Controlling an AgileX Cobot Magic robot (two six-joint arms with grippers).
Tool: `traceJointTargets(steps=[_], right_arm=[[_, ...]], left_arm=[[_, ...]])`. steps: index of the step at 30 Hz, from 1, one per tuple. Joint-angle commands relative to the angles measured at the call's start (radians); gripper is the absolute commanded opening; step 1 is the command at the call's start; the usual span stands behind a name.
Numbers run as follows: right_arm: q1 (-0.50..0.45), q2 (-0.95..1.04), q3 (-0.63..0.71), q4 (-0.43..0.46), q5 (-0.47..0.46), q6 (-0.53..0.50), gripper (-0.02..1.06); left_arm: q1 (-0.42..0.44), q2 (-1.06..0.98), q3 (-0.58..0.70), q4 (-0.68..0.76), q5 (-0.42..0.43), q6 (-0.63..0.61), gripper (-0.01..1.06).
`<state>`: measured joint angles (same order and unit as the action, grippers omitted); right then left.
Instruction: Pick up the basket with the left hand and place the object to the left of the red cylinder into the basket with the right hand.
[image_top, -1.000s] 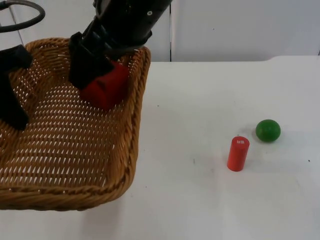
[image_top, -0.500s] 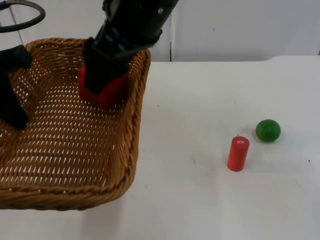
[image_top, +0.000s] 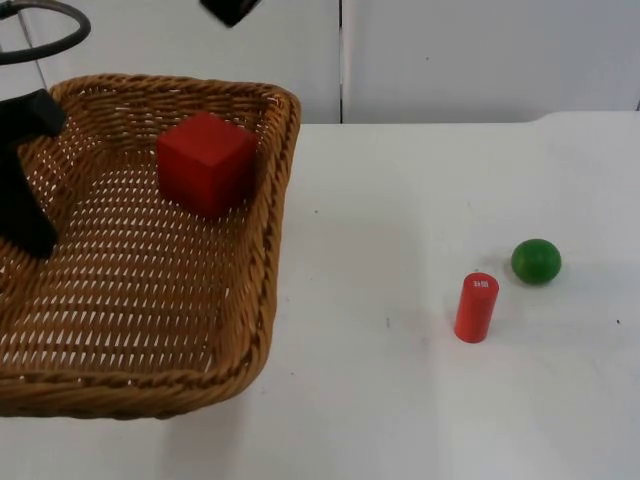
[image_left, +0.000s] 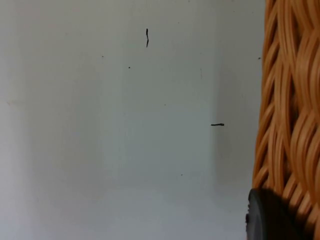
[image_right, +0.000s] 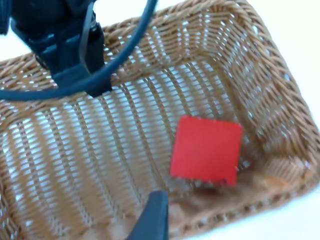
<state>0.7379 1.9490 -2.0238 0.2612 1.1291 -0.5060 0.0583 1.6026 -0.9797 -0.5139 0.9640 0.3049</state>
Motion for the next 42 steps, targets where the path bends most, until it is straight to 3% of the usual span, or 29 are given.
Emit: traceJointTargets(steps=[1, 6, 10, 20, 34, 42], right_arm=[[-0.020, -0.031, -0.006, 0.013, 0.043, 0.013, 0.82], [-0.059, -0.083, 0.072, 0.022, 0.041, 0.020, 0.82], [-0.101, -0.156, 0.208, 0.055, -0.035, 0.017, 0.82], [-0.137, -0.327, 0.413, 0.043, -0.103, 0.017, 0.82], [-0.137, -0.478, 0.492, 0.033, -0.124, 0.027, 0.82], [-0.137, -0.483, 0.499, 0.036, -0.080, 0.027, 0.82]], left_arm=[[0.000, -0.013, -0.004, -0.027, -0.005, 0.004, 0.00], [0.000, -0.013, -0.004, -0.027, -0.005, 0.004, 0.00], [0.000, -0.013, -0.004, -0.027, -0.005, 0.011, 0.00], [0.000, -0.013, -0.004, -0.027, -0.031, 0.030, 0.00], [0.000, -0.009, -0.004, -0.027, -0.038, 0.053, 0.00], [0.000, 0.054, -0.004, -0.052, -0.054, 0.082, 0.00]])
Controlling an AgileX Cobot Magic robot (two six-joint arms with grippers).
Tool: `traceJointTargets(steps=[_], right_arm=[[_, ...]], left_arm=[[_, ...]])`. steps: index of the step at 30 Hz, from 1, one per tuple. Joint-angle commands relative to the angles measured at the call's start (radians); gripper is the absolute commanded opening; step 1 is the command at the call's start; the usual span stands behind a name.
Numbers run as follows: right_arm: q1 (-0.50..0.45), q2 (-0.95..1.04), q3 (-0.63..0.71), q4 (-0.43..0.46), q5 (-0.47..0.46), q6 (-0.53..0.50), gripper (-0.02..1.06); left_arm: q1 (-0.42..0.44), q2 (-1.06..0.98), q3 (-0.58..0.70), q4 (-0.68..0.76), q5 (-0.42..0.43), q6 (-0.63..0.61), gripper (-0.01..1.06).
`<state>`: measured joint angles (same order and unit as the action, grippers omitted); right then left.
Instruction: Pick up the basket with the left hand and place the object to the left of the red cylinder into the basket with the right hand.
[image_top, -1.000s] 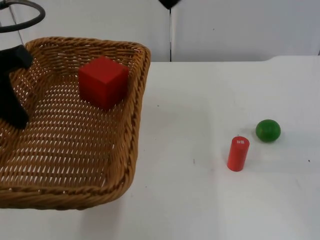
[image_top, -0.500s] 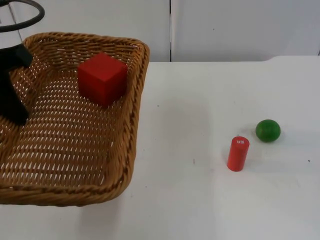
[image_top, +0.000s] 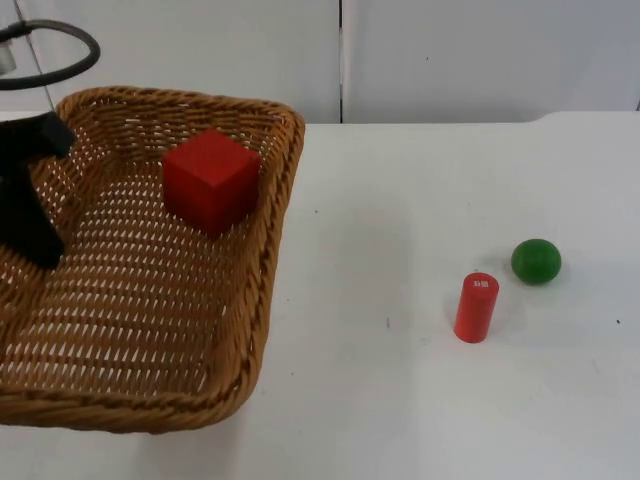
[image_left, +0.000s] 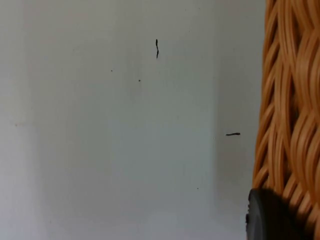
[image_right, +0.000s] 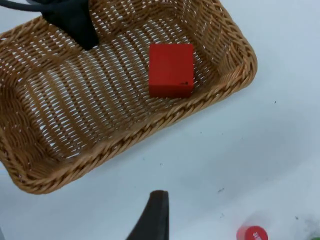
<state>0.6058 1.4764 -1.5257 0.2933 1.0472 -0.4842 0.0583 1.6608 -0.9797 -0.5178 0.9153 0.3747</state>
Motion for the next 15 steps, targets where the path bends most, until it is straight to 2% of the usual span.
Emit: traceJointTargets(steps=[1, 5, 8, 15], right_arm=[[-0.005, -0.010, 0.001, 0.004, 0.002, 0.005, 0.82], [-0.005, -0.010, 0.001, 0.008, 0.002, 0.005, 0.82], [-0.005, -0.025, 0.001, 0.057, 0.002, -0.045, 0.82], [-0.005, -0.050, 0.001, 0.102, 0.013, -0.083, 0.82]], left_arm=[[0.000, 0.006, -0.004, -0.054, -0.015, 0.012, 0.00], [0.000, 0.032, -0.004, -0.063, -0.049, 0.026, 0.00], [0.000, 0.065, -0.004, -0.087, -0.083, 0.057, 0.00], [0.000, 0.133, -0.004, -0.141, -0.140, 0.125, 0.00]])
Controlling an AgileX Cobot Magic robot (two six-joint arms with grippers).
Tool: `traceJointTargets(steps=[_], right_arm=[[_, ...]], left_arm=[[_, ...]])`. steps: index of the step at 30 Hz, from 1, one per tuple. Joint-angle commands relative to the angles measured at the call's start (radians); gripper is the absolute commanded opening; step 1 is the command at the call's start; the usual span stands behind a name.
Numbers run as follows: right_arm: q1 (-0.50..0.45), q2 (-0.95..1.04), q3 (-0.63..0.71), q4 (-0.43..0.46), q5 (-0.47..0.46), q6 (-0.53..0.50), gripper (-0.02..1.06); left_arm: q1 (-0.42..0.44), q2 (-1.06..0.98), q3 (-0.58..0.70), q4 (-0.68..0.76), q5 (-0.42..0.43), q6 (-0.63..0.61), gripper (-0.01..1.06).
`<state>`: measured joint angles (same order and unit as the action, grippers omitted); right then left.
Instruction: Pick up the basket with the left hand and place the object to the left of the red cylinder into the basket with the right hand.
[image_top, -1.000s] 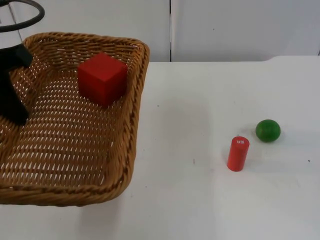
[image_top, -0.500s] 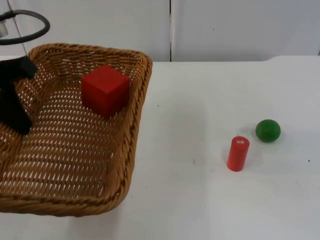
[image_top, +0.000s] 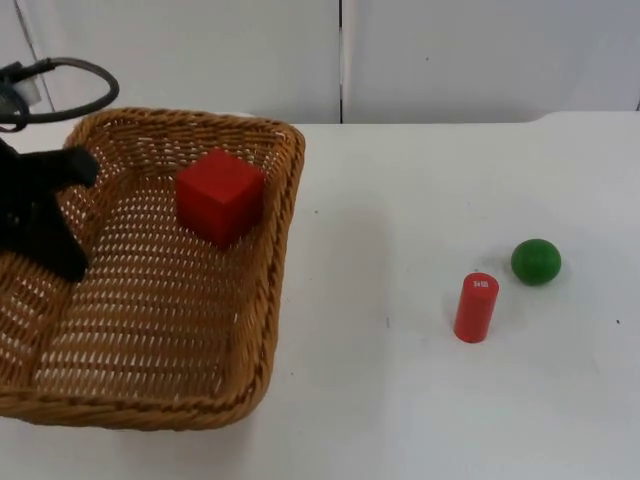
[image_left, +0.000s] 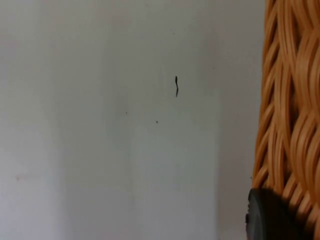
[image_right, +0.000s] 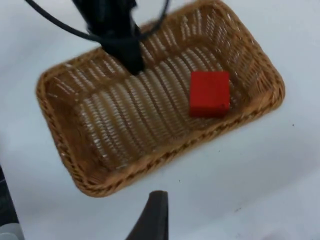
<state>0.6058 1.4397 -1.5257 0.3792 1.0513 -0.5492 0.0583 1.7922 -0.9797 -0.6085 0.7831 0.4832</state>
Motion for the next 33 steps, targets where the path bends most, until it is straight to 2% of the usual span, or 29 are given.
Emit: traceJointTargets(steps=[1, 12, 20, 33], right_arm=[[-0.005, -0.019, 0.001, 0.020, 0.016, -0.018, 0.82], [-0.005, -0.038, 0.001, 0.027, 0.006, -0.019, 0.82], [-0.005, -0.039, 0.001, 0.025, -0.011, -0.019, 0.82], [-0.005, -0.039, 0.001, 0.025, -0.027, -0.023, 0.82]], left_arm=[[0.000, 0.018, -0.004, -0.063, -0.018, 0.024, 0.00], [0.000, 0.160, -0.004, -0.149, -0.108, 0.140, 0.00], [0.000, 0.236, -0.004, -0.154, -0.120, 0.147, 0.00], [0.000, 0.252, -0.004, -0.169, -0.116, 0.147, 0.00]])
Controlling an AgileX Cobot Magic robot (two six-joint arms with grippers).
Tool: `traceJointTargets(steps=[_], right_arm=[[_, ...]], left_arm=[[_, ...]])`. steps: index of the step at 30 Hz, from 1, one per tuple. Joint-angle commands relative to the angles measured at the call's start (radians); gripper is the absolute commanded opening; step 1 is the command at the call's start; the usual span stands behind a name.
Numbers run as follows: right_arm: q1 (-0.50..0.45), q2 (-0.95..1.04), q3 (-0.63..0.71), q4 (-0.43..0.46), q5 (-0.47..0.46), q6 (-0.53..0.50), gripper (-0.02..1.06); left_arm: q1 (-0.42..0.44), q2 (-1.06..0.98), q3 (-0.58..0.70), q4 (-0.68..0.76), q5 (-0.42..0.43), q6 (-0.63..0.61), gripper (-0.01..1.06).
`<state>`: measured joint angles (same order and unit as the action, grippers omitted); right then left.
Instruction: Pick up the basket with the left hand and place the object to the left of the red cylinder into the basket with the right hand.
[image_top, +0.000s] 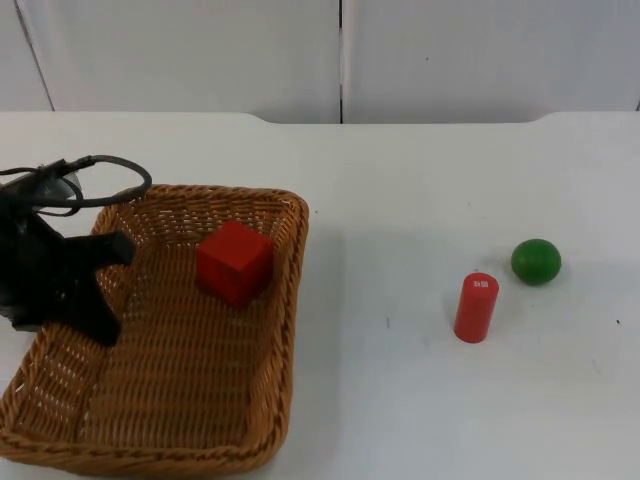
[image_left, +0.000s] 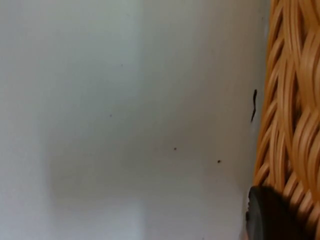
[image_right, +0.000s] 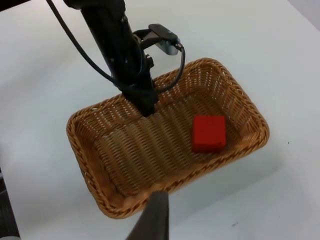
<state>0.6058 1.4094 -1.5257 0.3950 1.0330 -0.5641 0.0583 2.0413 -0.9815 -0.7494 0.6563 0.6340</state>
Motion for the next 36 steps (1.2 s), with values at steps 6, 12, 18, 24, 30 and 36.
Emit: traceJointTargets(steps=[6, 12, 18, 24, 30, 36], right_arm=[[-0.005, -0.008, 0.001, 0.007, -0.009, -0.012, 0.82], [-0.005, -0.008, 0.001, 0.002, -0.009, -0.011, 0.82], [-0.005, -0.008, 0.001, -0.001, -0.018, -0.011, 0.82], [-0.005, -0.008, 0.001, 0.000, -0.020, -0.011, 0.82], [-0.005, -0.008, 0.001, -0.009, -0.020, -0.011, 0.82], [-0.005, -0.008, 0.001, -0.018, -0.039, -0.011, 0.81]], left_arm=[[0.000, 0.003, -0.002, -0.025, 0.015, -0.010, 0.00], [0.000, 0.003, -0.002, -0.025, 0.028, -0.010, 0.04], [0.000, 0.003, -0.002, -0.025, 0.052, -0.010, 0.55], [0.000, -0.014, -0.002, 0.003, 0.057, -0.010, 1.05], [0.000, -0.103, -0.002, 0.085, 0.034, -0.015, 1.05], [0.000, -0.230, -0.002, 0.111, 0.037, -0.039, 1.05]])
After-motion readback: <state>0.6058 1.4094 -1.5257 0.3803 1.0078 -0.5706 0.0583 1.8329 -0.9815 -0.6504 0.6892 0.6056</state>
